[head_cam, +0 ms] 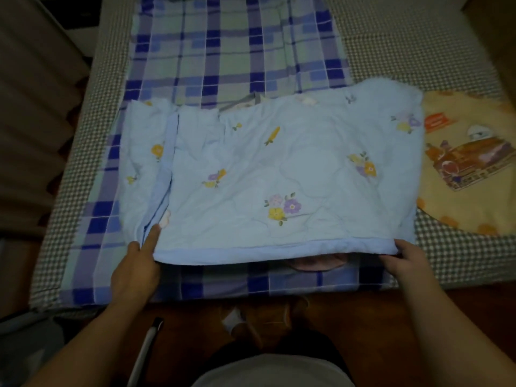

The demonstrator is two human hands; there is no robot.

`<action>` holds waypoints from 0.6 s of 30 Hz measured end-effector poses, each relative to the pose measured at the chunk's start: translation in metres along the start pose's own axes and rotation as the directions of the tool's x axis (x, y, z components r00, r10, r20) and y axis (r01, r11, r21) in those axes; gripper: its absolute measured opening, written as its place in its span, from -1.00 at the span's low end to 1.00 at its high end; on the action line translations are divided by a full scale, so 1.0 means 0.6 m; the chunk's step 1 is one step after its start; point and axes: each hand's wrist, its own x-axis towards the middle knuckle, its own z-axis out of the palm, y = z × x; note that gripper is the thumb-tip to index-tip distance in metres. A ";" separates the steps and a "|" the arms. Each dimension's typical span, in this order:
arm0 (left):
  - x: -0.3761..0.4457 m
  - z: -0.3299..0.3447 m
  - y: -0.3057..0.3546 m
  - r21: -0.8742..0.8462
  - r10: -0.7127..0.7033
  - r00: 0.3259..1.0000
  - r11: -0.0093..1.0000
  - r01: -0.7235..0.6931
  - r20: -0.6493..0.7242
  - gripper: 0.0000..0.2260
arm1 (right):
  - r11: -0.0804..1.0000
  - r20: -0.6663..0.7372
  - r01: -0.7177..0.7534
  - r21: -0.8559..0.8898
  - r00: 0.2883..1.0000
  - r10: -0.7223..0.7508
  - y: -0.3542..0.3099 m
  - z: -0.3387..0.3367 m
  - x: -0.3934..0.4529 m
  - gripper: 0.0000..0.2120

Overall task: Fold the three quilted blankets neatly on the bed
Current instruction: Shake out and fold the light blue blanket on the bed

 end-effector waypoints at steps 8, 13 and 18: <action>0.010 -0.153 0.230 -0.781 -0.157 0.907 0.578 -0.236 -0.390 -0.71 | 0.966 0.102 -0.016 0.257 0.995 -0.011 -0.014 0.025 -0.074 -0.74; -0.042 -0.122 0.403 -0.113 0.618 0.785 0.778 -0.619 -0.043 -0.65 | 0.951 0.079 0.294 -0.096 0.955 -0.287 -0.024 0.131 -0.140 -0.89; -0.090 -0.003 0.519 0.121 0.627 0.765 0.756 -0.643 0.148 -0.48 | 0.957 0.256 0.231 -0.177 0.949 -0.182 -0.049 0.172 -0.184 -0.84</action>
